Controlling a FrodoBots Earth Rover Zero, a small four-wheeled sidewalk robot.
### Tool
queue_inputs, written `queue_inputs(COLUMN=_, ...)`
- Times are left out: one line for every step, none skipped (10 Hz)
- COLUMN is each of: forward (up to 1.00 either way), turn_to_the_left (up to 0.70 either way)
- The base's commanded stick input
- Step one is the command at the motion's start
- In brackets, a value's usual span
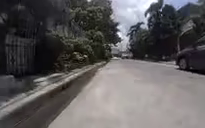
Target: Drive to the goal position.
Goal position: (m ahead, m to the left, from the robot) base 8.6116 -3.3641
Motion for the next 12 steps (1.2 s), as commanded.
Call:
queue_inputs(forward=1.00, turn_to_the_left=0.00)
queue_inputs(forward=1.00, turn_to_the_left=0.00)
queue_inputs(forward=1.00, turn_to_the_left=0.00)
queue_inputs(forward=1.00, turn_to_the_left=0.00)
queue_inputs(forward=1.00, turn_to_the_left=-0.05)
queue_inputs(forward=1.00, turn_to_the_left=-0.13)
queue_inputs(forward=1.00, turn_to_the_left=-0.25)
queue_inputs(forward=1.00, turn_to_the_left=-0.37)
queue_inputs(forward=1.00, turn_to_the_left=-0.26)
queue_inputs(forward=1.00, turn_to_the_left=0.00)
queue_inputs(forward=1.00, turn_to_the_left=0.00)
queue_inputs(forward=1.00, turn_to_the_left=-0.03)
